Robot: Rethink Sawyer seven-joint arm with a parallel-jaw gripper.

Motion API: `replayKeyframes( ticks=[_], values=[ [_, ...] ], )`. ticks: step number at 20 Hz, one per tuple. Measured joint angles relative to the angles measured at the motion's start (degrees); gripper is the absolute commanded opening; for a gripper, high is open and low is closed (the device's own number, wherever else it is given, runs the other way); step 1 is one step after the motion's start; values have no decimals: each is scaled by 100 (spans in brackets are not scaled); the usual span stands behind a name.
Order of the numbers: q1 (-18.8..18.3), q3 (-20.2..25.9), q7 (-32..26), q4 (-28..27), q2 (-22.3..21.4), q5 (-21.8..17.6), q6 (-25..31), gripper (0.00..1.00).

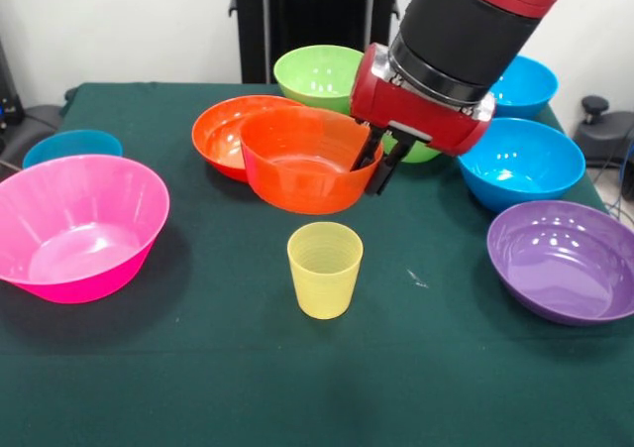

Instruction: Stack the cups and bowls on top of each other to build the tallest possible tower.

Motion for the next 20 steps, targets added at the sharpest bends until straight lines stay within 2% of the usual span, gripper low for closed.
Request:
replayKeyframes(
  ticks=[5, 13, 20],
  values=[
    [69, -40, 0, -82, 31, 84, 78, 0],
    [172, -108, 1, -548, 220, 294, 496, 0],
    [173, -125, 1, -801, 337, 390, 541, 0]
  ],
)
